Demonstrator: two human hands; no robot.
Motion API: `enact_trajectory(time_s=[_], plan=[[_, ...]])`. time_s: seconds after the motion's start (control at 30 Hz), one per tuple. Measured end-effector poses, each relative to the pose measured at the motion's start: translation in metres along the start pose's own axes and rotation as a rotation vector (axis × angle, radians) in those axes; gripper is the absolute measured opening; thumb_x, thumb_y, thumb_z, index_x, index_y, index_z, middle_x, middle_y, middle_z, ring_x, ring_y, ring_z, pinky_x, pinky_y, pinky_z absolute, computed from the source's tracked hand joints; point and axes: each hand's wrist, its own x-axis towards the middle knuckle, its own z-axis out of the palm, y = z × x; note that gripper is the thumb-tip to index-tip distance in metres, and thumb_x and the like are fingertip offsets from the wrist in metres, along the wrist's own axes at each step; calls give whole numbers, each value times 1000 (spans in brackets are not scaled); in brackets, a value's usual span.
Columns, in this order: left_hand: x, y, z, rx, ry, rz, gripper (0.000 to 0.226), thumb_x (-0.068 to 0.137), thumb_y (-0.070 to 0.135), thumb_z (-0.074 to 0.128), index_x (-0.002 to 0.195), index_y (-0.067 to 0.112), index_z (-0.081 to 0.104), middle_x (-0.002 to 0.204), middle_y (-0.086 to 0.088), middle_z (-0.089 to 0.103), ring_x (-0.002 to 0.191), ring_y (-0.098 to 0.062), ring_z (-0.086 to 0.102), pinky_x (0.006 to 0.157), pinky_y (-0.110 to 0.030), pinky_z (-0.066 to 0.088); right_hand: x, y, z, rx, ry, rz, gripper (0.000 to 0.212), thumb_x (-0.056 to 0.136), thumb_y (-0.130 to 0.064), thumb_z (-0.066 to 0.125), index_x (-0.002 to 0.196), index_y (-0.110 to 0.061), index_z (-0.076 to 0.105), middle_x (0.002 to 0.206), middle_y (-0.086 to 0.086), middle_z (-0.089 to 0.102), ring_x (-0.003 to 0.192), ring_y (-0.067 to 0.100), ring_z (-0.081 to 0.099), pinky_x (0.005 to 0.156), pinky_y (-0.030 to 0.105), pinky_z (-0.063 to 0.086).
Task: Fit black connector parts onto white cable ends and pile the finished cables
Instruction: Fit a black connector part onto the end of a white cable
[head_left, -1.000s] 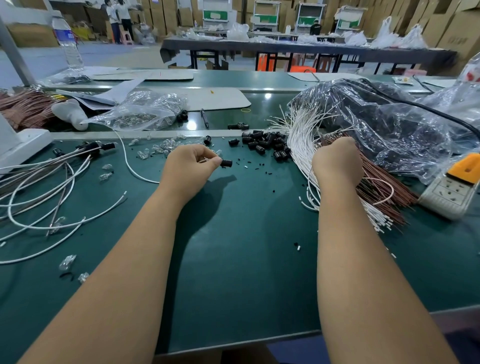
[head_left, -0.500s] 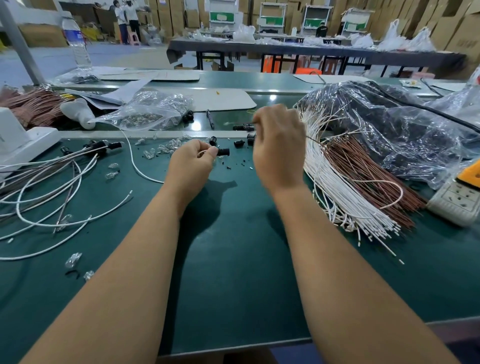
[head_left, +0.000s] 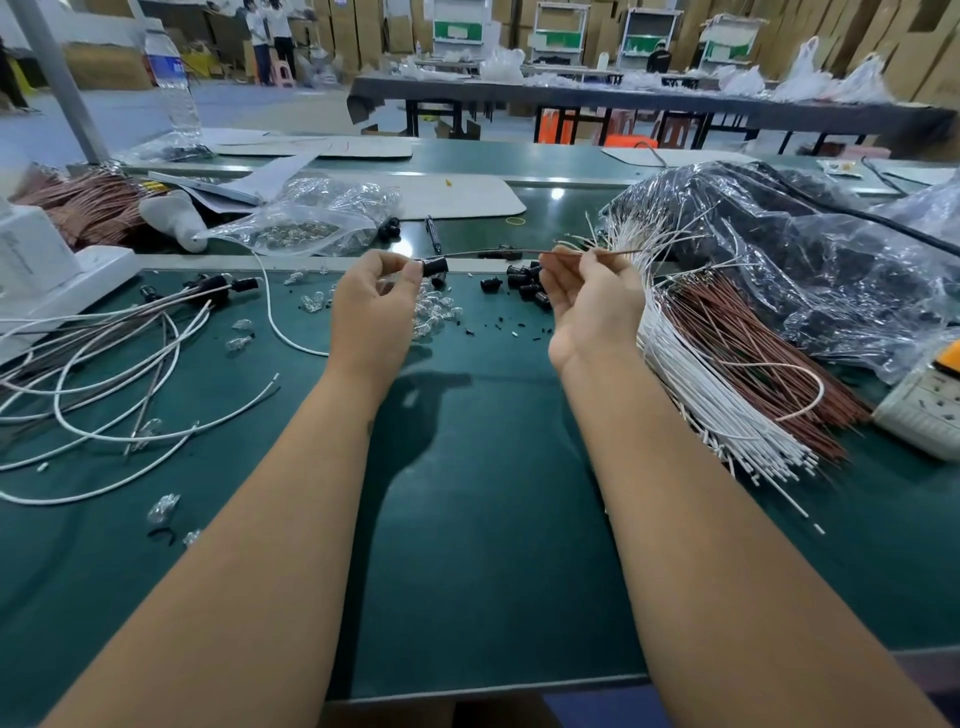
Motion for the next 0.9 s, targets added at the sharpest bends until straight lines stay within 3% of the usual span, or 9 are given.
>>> enact_trajectory(time_s=[0.13,0.23,0.37,0.47,0.53,0.63,0.77,0.9], plan=[[0,4,-1,-156,53,-57,13,101,19,47,89,21,51,82,3,60,68,-13,59,60,-24,47,-1,5,0,-30,-53,79,20,100,0,40,87,-13,45,74,10,65,62,21,66,65,29,56],[2,5,0,-265,85,-138,13,102,18,43,90,18,49,82,1,68,61,-9,63,53,-19,50,-1,8,0,-92,-51,91,20,98,1,40,86,-14,46,72,10,64,57,20,65,58,26,55],[1,0,3,-34,-34,-165,10,101,19,47,93,14,53,86,0,64,62,-8,58,51,-18,47,-1,11,-1,-42,-70,147,18,98,1,39,89,-12,47,73,12,63,58,21,65,59,27,56],[0,-3,6,81,-92,-125,10,99,19,51,96,11,55,70,0,62,46,1,48,49,-11,40,3,11,-3,27,-91,198,10,100,-4,40,103,-7,49,75,12,64,57,19,67,58,25,57],[0,-2,6,81,-103,-112,8,97,18,54,93,12,57,61,1,58,41,4,44,46,-9,36,5,10,-3,30,-128,219,10,101,-10,43,102,-6,53,72,9,65,56,17,67,56,24,57],[0,-2,7,82,-110,-107,9,96,17,56,89,12,58,58,2,57,42,3,44,48,-11,37,0,14,1,-148,-268,223,13,99,-14,51,89,-8,57,72,6,64,59,15,65,59,24,56],[0,-2,7,51,-94,-109,10,96,17,57,88,11,58,57,2,57,40,3,42,45,-10,34,-14,30,6,-629,-436,119,11,90,-2,62,87,-10,56,81,6,62,64,15,63,62,24,57],[0,-1,7,46,-101,-113,13,95,17,57,82,16,58,58,1,57,41,1,43,47,-11,35,-20,34,6,-715,-408,80,13,90,-3,63,83,-10,54,75,6,62,57,13,62,57,24,55]])
